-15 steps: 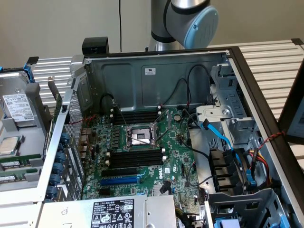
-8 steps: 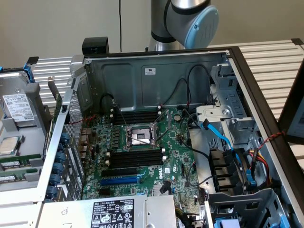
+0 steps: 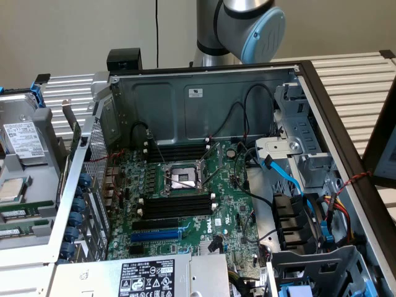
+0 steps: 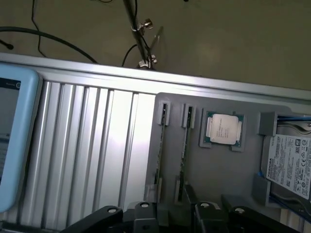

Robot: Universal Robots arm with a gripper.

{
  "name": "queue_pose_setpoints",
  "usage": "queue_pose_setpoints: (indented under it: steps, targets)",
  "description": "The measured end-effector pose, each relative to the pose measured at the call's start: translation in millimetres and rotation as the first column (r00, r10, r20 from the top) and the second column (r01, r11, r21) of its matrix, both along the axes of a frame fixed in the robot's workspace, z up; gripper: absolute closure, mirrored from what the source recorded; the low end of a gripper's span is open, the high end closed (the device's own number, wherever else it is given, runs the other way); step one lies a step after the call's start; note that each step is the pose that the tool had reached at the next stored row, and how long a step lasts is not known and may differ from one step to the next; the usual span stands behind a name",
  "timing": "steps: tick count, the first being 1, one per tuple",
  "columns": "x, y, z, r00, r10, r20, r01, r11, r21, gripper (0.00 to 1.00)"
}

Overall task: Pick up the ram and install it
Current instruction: 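Pick up the ram and move it above insertion slot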

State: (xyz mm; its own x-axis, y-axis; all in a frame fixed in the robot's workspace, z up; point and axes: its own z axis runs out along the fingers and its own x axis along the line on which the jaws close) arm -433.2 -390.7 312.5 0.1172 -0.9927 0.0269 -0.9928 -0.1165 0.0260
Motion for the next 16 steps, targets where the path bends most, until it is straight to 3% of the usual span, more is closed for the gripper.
queue_pose_setpoints:
  steps: [3,9,16]
  targets:
    - [0.0,-0.1,-4.7,1.0000,0.000,0.0069,0.000,1.0000,0.0000,0.55]
    - [-0.8,-2.2,-13.9,0.9998,-0.004,0.0207,0.004,1.0000,0.0000,0.55]
    - [-2.4,-3.1,-26.6,0.9995,-0.019,0.0235,0.019,0.9998,-0.0005,0.55]
